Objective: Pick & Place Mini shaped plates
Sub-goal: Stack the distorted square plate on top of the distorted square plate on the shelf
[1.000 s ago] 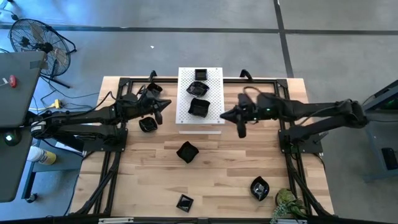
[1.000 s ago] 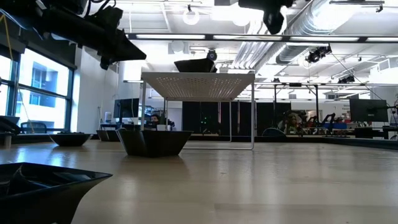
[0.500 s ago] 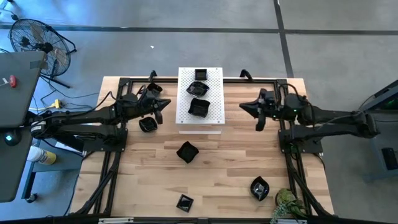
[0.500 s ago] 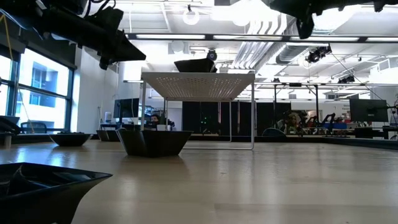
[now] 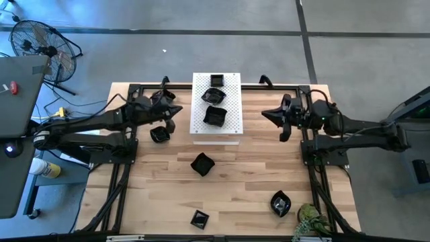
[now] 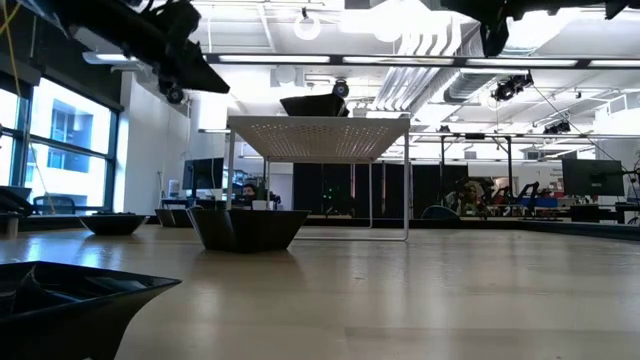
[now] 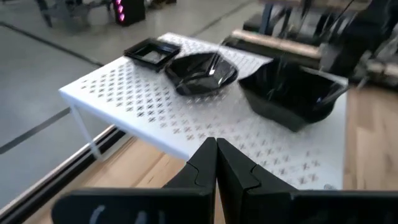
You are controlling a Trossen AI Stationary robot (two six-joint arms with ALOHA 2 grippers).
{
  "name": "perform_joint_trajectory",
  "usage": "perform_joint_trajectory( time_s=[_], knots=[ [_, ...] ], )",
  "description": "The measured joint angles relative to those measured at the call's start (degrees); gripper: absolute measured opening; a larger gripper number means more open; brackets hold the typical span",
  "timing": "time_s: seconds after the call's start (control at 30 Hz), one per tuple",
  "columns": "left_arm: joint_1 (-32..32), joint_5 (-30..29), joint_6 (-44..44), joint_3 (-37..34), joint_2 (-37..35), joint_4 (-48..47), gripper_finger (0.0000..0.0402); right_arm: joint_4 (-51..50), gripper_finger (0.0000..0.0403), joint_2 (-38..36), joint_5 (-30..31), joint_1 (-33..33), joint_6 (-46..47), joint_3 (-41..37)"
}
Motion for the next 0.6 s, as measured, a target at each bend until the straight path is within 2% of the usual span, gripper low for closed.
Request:
perform_joint_trajectory(
  time_s=[0.2, 0.4, 0.6],
  knots=[
    [-0.01, -0.23, -0.80, 4.78, -0.21, -5.77, 0.0000, 4.29, 0.0002, -0.02, -0.67, -1.95, -2.77, 0.00],
    [0.00, -0.37, -5.15, 5.11, -0.20, -5.40, 0.0000, 7.29, 0.0002, -0.02, -0.59, -2.65, -3.41, 0.00],
    [0.00, 0.64, -5.29, 5.23, -0.17, -6.03, 0.0000, 7.58, 0.0006, 0.00, 0.01, -2.65, -2.34, 0.00]
  ],
)
